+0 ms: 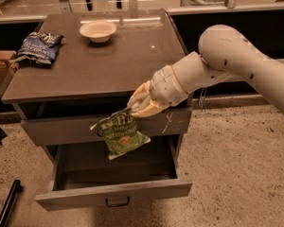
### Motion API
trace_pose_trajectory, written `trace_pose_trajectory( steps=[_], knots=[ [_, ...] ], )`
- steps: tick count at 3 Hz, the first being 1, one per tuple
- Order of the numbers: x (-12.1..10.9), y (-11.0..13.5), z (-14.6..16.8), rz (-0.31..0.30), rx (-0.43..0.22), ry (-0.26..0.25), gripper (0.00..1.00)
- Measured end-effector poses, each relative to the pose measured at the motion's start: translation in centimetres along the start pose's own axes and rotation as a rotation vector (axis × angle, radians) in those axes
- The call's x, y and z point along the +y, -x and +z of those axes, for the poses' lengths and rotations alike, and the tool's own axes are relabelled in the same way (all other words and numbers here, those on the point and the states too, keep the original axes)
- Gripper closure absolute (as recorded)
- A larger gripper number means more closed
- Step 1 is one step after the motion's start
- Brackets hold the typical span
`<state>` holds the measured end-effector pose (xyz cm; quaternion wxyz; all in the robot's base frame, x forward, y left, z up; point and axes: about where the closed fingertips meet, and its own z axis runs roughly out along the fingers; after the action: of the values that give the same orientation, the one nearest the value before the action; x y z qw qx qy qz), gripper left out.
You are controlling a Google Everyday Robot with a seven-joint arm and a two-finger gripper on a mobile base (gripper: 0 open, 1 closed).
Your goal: Place green jalapeno chip bag into middle drawer
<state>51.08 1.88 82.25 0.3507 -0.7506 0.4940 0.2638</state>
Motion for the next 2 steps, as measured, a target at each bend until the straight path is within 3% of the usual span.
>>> trace_pose_trajectory(
  steps=[1, 2],
  knots=[
    [1.9, -5.5, 3.6, 0.017, -0.002, -0.018, 1.00],
    [3.4, -11.1, 7.7, 0.038, 0.034, -0.079, 1.00]
  ],
)
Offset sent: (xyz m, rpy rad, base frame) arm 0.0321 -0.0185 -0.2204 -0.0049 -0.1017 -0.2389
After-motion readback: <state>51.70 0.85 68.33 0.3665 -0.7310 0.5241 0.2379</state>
